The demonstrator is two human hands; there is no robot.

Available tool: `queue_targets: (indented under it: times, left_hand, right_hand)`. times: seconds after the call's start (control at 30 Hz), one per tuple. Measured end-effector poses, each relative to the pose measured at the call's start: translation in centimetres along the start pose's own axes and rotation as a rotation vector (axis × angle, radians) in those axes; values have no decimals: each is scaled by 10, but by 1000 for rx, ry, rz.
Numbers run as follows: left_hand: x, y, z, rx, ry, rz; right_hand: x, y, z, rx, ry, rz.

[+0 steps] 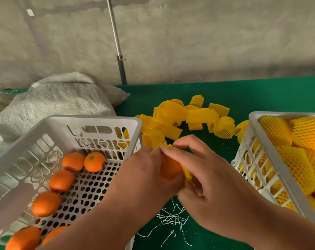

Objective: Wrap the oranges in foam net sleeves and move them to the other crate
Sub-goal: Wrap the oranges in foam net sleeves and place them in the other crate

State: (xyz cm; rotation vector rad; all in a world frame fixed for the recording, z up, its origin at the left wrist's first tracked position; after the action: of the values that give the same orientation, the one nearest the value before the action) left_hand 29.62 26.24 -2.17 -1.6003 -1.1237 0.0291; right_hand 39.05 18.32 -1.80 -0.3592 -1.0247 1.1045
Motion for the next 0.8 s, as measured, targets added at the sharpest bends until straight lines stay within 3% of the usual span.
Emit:
queue_targets:
  times: [0.17, 0.4, 0.8]
  left_hand:
    - [3, -9, -5, -5, 60, -65]
    - [2, -15, -19, -6, 157, -89]
    - [2, -12, -22, -51, 202, -151]
  right_hand:
    - [3, -21, -9, 49, 112, -272]
    - [-2, 4, -32, 238, 443, -102]
    - [-2, -6, -55, 180, 539, -254]
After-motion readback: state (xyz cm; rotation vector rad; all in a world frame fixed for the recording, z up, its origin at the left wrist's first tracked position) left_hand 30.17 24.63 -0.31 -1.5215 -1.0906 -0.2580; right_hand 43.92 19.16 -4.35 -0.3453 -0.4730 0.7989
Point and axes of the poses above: each hand's wrist, its own x-axis towards the middle knuckle, its own y-axis out of the palm, z = x × y, the point moved 8 cm from there along x, towards the middle knuckle, and after that the axes turned 13 degrees about -z, right-handed, at the moved point
